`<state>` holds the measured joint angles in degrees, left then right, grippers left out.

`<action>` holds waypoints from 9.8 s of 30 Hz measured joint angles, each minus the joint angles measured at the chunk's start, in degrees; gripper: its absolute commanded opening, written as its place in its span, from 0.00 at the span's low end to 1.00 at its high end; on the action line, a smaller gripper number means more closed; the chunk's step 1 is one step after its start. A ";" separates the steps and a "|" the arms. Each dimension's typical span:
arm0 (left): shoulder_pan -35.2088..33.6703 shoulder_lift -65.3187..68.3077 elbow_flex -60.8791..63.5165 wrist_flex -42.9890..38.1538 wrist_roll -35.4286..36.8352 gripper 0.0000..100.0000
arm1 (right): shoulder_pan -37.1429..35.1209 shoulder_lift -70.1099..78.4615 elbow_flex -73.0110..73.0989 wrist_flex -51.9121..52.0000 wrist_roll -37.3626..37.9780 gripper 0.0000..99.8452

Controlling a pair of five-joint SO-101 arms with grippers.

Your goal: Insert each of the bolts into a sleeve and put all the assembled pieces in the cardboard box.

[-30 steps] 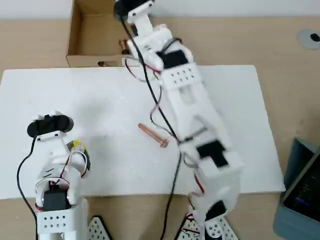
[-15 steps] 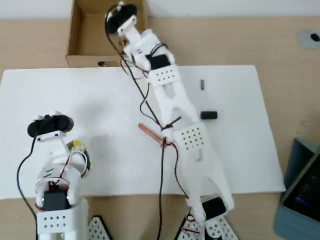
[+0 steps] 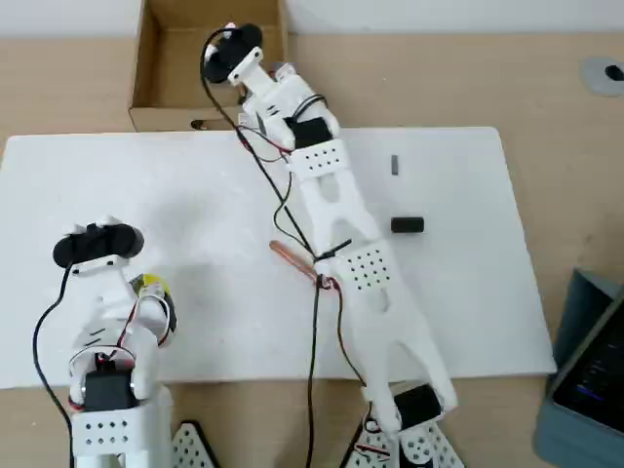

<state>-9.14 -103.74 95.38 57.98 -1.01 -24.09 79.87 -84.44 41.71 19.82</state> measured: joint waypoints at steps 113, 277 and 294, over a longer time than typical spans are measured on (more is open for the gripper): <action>0.00 0.00 0.00 0.00 0.00 0.00 | 24.62 -54.42 82.37 36.75 51.08 0.13; 35.25 117.54 -99.43 27.16 -83.25 0.11 | 41.67 -148.40 138.64 37.54 -16.44 0.01; 41.23 123.78 -99.60 24.35 -83.25 0.11 | 43.34 -148.40 139.60 37.54 -16.44 0.01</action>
<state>32.09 20.04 -4.22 82.33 -84.26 19.25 -68.53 55.16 79.25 3.38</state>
